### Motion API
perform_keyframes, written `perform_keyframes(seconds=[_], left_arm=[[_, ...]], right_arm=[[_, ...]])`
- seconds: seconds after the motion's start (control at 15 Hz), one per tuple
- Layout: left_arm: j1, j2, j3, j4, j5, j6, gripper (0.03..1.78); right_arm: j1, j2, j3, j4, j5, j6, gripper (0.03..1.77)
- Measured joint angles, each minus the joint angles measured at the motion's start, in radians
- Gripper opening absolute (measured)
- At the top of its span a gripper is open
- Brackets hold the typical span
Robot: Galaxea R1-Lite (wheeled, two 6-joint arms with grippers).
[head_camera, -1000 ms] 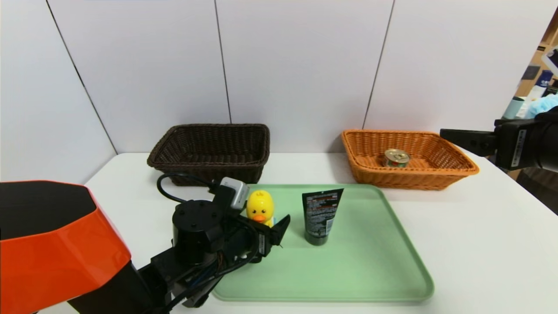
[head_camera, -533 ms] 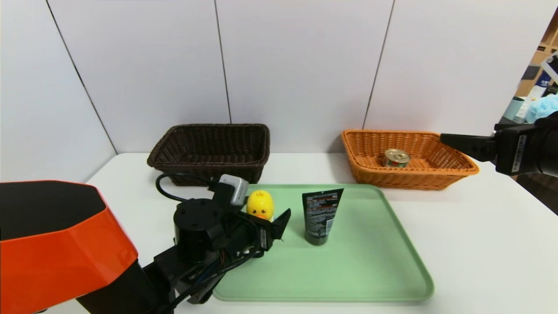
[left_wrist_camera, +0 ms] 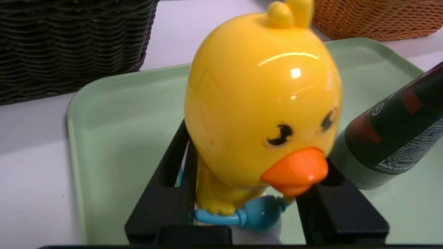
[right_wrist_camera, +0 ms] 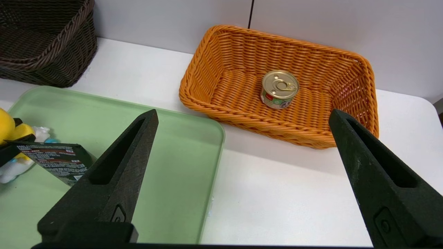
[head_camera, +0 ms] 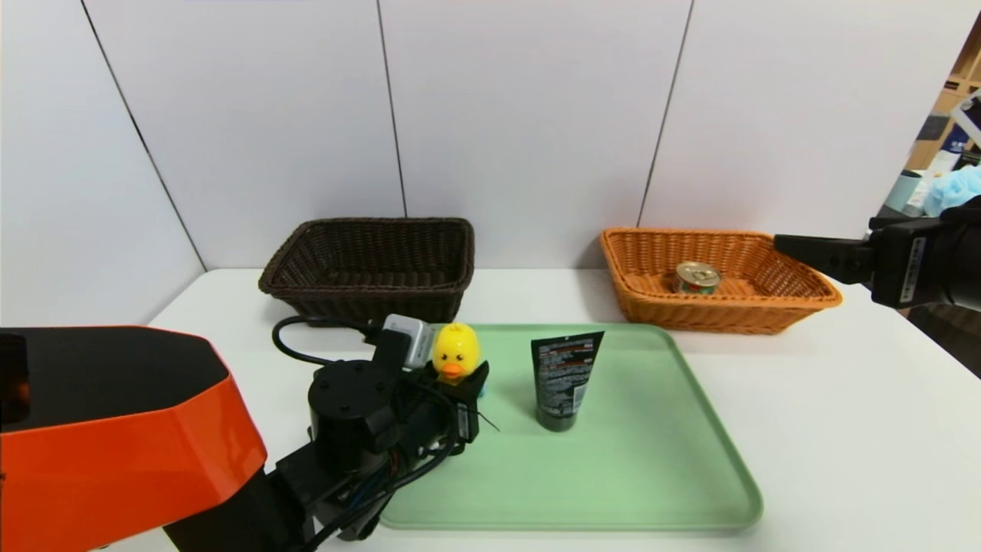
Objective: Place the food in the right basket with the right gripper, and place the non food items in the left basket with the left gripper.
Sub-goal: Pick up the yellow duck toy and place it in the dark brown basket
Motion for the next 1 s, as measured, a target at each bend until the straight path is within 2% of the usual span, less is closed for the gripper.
perform_keyframes(seconds=[0.13, 0.8, 1.0], left_arm=[[0.001, 0.0, 0.002, -0.002, 0.002, 0.001, 0.4], [-0.001, -0.054, -0.007, 0.017, -0.003, 0.0, 0.4], [-0.01, -0.142, -0.04, 0.095, -0.004, 0.002, 0.4]], right_arm=[[0.0, 0.0, 0.0, 0.001, 0.0, 0.0, 1.7], [0.0, -0.001, 0.02, 0.006, 0.001, 0.0, 1.7], [0.001, -0.006, 0.036, 0.007, 0.001, -0.001, 1.7]])
